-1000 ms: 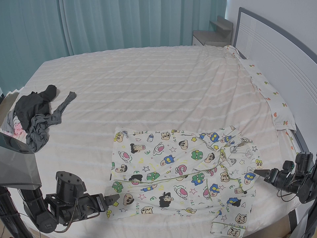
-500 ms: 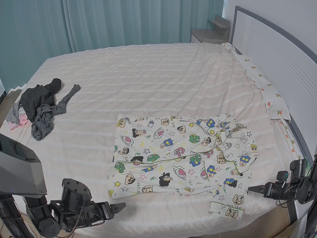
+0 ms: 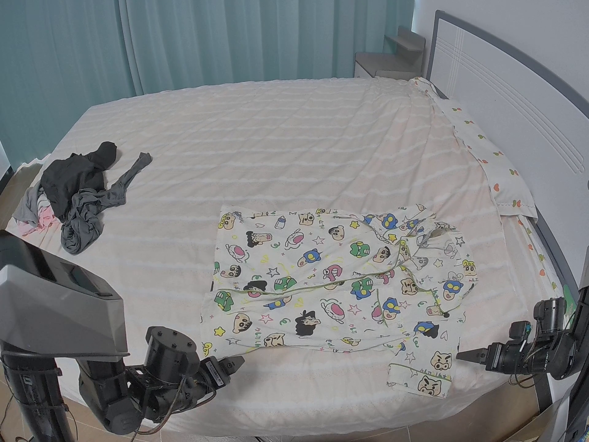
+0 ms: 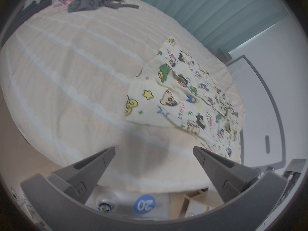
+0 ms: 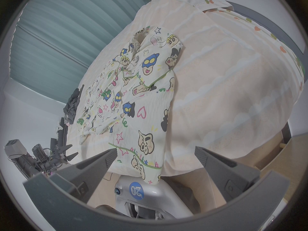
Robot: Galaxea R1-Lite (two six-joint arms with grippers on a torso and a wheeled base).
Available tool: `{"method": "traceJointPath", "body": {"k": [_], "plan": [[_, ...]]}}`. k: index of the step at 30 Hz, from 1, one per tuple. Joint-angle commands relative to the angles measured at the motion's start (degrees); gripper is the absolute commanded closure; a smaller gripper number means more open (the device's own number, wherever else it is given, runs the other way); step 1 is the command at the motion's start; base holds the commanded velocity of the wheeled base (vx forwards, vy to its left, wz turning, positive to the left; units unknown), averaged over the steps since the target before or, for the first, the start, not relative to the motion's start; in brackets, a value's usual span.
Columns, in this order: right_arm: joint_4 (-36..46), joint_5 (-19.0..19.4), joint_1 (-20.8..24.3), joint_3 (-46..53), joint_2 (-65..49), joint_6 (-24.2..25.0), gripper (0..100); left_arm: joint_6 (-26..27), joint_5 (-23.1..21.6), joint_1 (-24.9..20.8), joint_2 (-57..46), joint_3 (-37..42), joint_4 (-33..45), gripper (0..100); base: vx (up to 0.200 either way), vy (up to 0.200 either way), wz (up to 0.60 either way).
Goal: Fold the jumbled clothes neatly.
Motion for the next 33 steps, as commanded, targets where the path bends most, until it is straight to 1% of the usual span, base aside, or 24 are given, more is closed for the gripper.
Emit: {"method": "traceJointPath", "body": {"k": [1,2,4,8,12,15,18,21,27,33], "plan": [[-0.1,-0.1,1.5,1.0,1.7,-0.1,0,-0.6,4.8,-0.5,6.5,-4.2,0.0,0,0.000,0.000,0.00],[-0.4,-0.1,2.4,1.0,2.3,-0.1,0,-0.6,5.7,-0.5,7.5,-5.5,0.0,0,0.000,0.000,0.00],[-0.9,-0.1,3.1,1.0,2.9,-0.1,0,-0.7,5.7,-0.2,7.6,-6.2,0.0,0,0.000,0.000,0.00],[-2.5,-0.4,5.9,1.0,4.1,0.1,0,-2.4,6.3,0.8,8.6,-9.9,0.3,0,0.000,0.000,0.00],[-1.9,-0.8,8.2,1.0,4.8,0.3,0,-2.7,7.5,3.0,9.7,-12.4,0.2,0,0.000,0.000,0.00],[-1.3,-2.2,9.1,1.0,6.1,0.3,0,-5.0,7.5,4.3,9.6,-13.7,0.3,0,0.000,0.000,0.00],[-1.1,-3.0,10.2,1.0,7.0,0.3,0,-5.4,7.5,4.4,9.9,-14.3,0.3,0,0.000,0.000,0.00],[-1.6,-3.2,12.7,1.0,8.7,0.4,0,-5.4,7.9,4.2,11.0,-15.1,0.3,0,0.000,0.000,0.00],[-2.2,-4.2,14.7,1.0,9.2,0.4,0,-5.3,8.1,4.1,11.2,-15.3,0.3,0,0.000,0.000,0.00],[-1.6,-4.6,16.5,1.0,8.1,1.1,0,-5.3,8.1,3.7,10.6,-13.2,0.4,0,0.000,0.000,0.00]]}}
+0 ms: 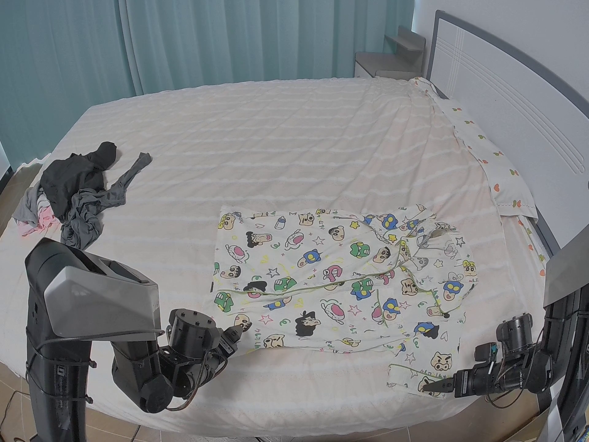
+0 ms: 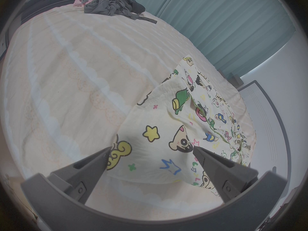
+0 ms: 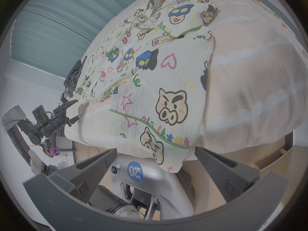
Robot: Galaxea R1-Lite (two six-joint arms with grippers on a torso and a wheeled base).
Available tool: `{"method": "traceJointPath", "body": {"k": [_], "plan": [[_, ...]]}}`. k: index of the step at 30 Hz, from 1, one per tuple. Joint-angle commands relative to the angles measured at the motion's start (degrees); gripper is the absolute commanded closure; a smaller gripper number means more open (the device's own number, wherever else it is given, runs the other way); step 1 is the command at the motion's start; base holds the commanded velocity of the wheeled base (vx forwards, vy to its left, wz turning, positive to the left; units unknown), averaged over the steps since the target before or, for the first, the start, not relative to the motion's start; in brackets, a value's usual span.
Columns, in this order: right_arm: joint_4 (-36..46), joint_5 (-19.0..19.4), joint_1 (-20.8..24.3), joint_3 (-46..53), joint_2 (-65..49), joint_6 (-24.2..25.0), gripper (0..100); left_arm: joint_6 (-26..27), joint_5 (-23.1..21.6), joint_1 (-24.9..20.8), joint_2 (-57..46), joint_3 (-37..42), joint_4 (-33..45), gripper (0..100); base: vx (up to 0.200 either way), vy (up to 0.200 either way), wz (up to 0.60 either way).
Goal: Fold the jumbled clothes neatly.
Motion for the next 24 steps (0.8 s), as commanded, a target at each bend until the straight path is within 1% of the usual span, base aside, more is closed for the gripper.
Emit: {"method": "traceJointPath", "body": {"k": [1,6,12,14,17,19,21,22,24], "plan": [[0.4,-0.1,1.8,1.0,-0.7,0.7,0,0.1,0.0,-0.4,-0.4,1.9,0.0,0,0.000,0.000,0.00],[-0.9,-0.4,3.9,1.0,-0.2,2.9,0,0.2,0.0,-0.6,-0.1,1.9,0.0,0,0.000,0.000,0.00],[-4.2,-0.6,4.0,0.9,2.5,3.0,0,0.2,0.0,-0.6,0.0,1.8,0.0,0,0.000,0.000,0.00],[-8.4,-3.7,4.1,0.9,6.0,3.0,0,0.2,0.0,-0.6,0.0,2.0,0.0,0,0.000,0.000,0.00],[-11.2,-8.6,5.1,1.0,9.2,3.5,0,0.2,0.0,-0.6,0.0,2.1,0.0,0,0.000,0.000,0.00],[-11.4,-9.3,6.1,1.0,9.2,4.5,0,0.2,0.0,-0.6,0.0,2.1,0.0,0,0.000,0.000,0.00],[-11.7,-9.4,7.8,1.0,9.1,6.7,0,0.2,0.0,-0.6,-0.1,2.1,0.0,0,0.000,0.000,0.00],[-11.7,-9.4,7.8,1.0,9.1,6.7,100,0.2,0.0,-0.6,-0.1,2.1,0.0,0,0.000,0.000,0.00],[-12.1,-9.5,8.2,1.0,8.7,8.0,100,0.2,0.0,-0.6,0.0,2.2,0.0,0,0.000,0.000,0.00]]}}
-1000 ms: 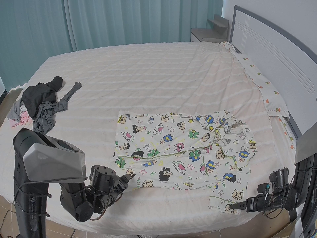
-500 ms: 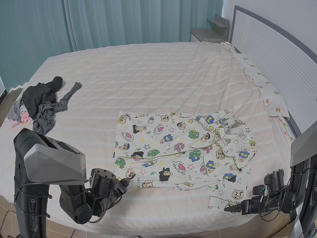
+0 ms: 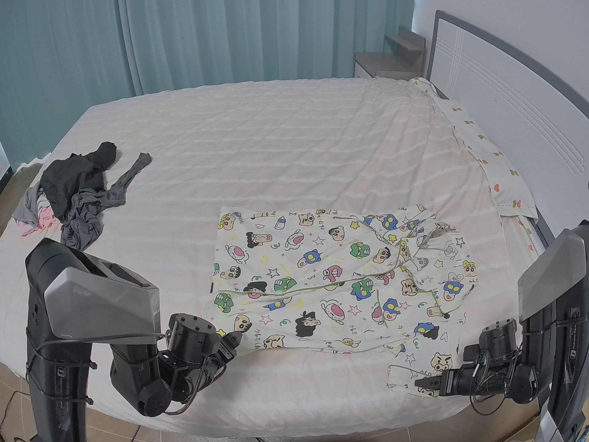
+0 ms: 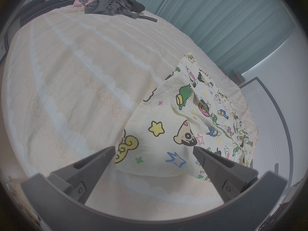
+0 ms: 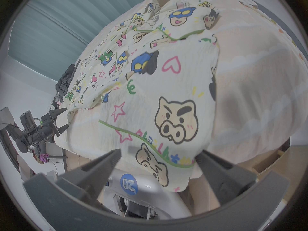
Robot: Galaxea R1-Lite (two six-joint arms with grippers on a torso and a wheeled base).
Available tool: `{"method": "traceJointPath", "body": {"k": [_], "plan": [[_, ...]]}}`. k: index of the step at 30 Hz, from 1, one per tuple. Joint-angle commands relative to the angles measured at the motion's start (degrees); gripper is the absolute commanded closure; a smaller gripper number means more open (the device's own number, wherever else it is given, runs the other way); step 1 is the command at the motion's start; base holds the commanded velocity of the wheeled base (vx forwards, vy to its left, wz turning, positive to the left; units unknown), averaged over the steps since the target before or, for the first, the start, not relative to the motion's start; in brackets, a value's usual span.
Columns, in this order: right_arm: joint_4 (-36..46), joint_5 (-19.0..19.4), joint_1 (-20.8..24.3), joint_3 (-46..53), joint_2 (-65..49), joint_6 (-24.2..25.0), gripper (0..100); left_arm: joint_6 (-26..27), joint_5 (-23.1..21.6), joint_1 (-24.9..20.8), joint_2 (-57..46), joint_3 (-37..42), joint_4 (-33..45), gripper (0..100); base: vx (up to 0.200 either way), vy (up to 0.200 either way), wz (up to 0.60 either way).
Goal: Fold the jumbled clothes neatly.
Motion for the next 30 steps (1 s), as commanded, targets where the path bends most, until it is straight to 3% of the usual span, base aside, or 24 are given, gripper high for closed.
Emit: {"method": "traceJointPath", "body": {"k": [1,5,12,17,24,30], "plan": [[-0.2,0.0,1.3,1.0,1.3,0.9,100,0.0,0.0,0.0,0.1,0.1,-0.1,0,0.000,0.000,0.00],[1.6,-0.1,1.3,1.0,-1.0,3.3,100,0.4,0.3,0.0,0.2,0.3,0.0,0,0.000,0.000,0.00],[11.1,0.0,0.8,1.0,-8.2,3.3,100,1.1,0.7,0.2,0.0,0.4,-0.2,0,0.000,0.000,0.00],[16.3,0.5,-2.1,1.0,-12.4,2.5,100,2.3,2.8,0.6,-0.5,1.4,-0.5,0,0.000,0.000,0.00],[25.9,4.2,-7.7,1.0,-16.3,-6.4,100,3.8,2.6,1.1,-2.8,3.1,-0.7,0,0.000,0.000,0.00],[27.6,4.9,-13.2,1.0,-15.7,-11.4,100,3.8,2.4,1.1,-3.1,4.1,-0.7,0,0.000,0.000,0.00]]}}
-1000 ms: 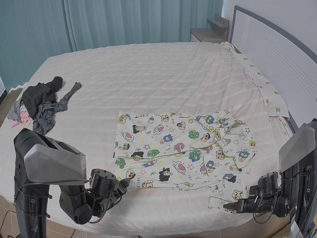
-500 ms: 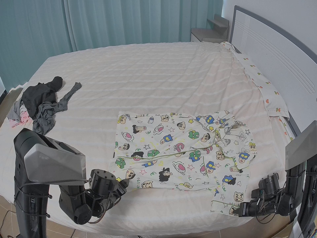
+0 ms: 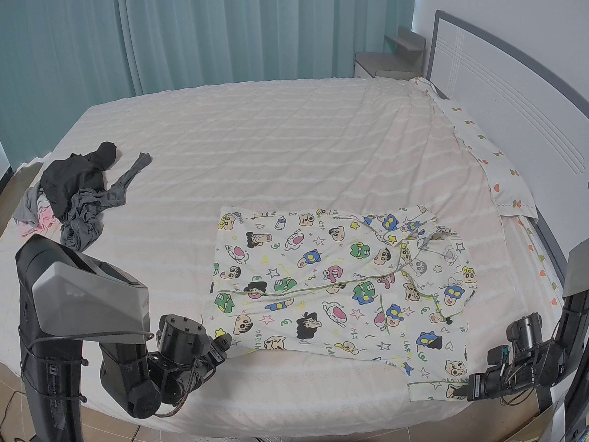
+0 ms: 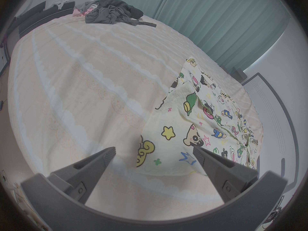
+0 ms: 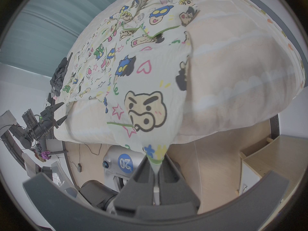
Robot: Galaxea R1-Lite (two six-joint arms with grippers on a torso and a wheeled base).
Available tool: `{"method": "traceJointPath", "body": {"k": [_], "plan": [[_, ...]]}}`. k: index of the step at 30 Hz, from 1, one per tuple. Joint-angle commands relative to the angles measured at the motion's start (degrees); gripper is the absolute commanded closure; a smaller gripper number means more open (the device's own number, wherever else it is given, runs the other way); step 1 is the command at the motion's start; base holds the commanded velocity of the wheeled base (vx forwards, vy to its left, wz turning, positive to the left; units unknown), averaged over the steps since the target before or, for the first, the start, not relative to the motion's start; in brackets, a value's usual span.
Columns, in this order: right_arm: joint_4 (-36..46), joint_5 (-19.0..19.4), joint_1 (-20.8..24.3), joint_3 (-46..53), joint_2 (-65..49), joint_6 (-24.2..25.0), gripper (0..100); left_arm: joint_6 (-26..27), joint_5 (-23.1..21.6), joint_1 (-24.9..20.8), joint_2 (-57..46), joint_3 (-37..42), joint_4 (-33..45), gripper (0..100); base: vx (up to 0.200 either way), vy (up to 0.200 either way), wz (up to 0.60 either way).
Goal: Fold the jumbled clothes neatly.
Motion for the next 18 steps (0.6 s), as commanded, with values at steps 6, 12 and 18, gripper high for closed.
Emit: {"method": "traceJointPath", "body": {"k": [6,12,18], "plan": [[5.5,1.7,-5.2,1.0,-1.0,-6.9,100,-0.1,-2.2,0.3,-0.9,1.0,-0.1,0,0.000,0.000,0.00],[5.4,2.6,-5.2,1.0,-1.1,-7.0,100,0.0,-5.5,1.0,-0.6,0.5,-0.1,0,0.000,0.000,0.00],[5.4,2.9,-5.1,1.0,-1.2,-7.0,100,0.0,-6.8,0.8,-0.5,-0.2,-0.1,0,0.000,0.000,0.00]]}}
